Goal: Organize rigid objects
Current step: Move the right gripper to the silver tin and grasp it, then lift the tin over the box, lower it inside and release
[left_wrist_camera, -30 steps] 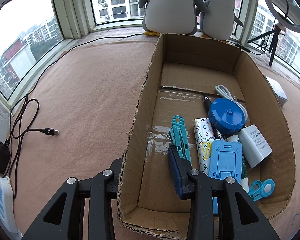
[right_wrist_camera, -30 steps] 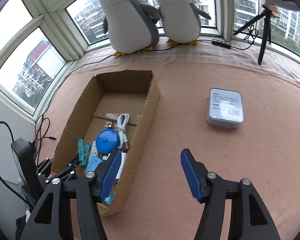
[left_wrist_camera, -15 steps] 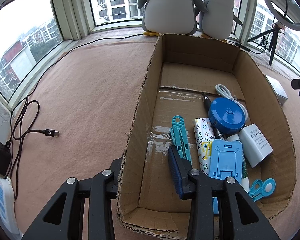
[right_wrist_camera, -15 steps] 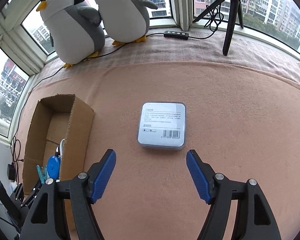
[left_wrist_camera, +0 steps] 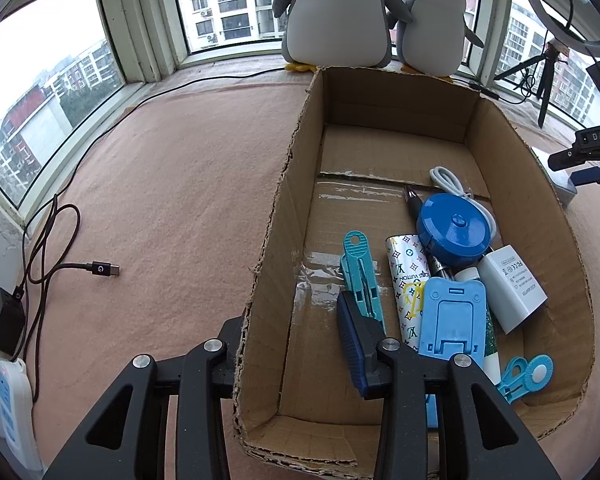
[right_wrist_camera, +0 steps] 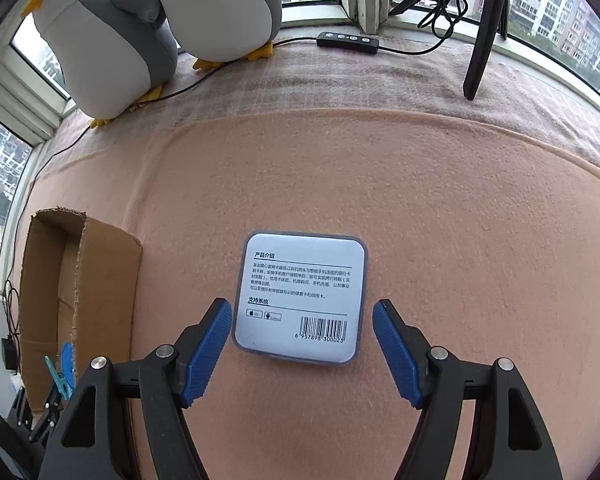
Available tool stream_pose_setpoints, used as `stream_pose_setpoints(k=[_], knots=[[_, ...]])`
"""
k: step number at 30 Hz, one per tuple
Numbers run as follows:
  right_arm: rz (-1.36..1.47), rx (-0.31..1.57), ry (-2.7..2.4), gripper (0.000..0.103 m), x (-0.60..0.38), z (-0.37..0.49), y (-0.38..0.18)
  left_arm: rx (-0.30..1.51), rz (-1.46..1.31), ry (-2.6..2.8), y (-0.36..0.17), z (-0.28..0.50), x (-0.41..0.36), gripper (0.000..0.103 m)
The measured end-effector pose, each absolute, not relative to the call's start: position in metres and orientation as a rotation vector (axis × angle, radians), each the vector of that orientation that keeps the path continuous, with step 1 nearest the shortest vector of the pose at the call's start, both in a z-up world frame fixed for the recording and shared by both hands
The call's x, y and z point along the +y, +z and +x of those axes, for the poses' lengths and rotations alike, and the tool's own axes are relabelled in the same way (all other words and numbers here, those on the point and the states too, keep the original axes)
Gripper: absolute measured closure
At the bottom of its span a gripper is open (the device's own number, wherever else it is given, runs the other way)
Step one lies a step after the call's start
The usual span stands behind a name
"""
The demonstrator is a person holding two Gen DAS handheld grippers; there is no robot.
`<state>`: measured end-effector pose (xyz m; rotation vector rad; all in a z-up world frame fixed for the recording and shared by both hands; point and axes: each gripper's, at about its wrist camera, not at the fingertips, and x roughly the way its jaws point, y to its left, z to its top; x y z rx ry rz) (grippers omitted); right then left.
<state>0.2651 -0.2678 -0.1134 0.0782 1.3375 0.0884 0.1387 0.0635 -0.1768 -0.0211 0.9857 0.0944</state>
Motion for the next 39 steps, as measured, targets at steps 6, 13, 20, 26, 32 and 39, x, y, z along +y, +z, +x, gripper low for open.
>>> stream_pose_setpoints(k=[6,13,20,26,32,39], knots=[[0.051,1.356,0.086,0.031,-0.261,0.276,-0.125,0.986,-0.015,0.097,-0.177,0.139,0.063,0.063],[0.006,1.369,0.069,0.031,-0.255,0.283,-0.136,0.983,-0.014,0.099,-0.177,0.139,0.062,0.062],[-0.063,1.369,0.042,0.031,-0.244,0.288,-0.139,0.983,-0.012,0.102,-0.177,0.139,0.061,0.062],[-0.074,1.373,0.031,0.032,-0.238,0.292,-0.141,0.98,-0.023,0.103,-0.177,0.137,0.063,0.062],[-0.07,1.368,0.031,0.033,-0.235,0.294,-0.141,0.982,-0.026,0.103,-0.177,0.138,0.063,0.062],[-0.049,1.358,0.038,0.033,-0.242,0.27,-0.137,0.982,-0.024,0.103,-0.177,0.137,0.062,0.062]])
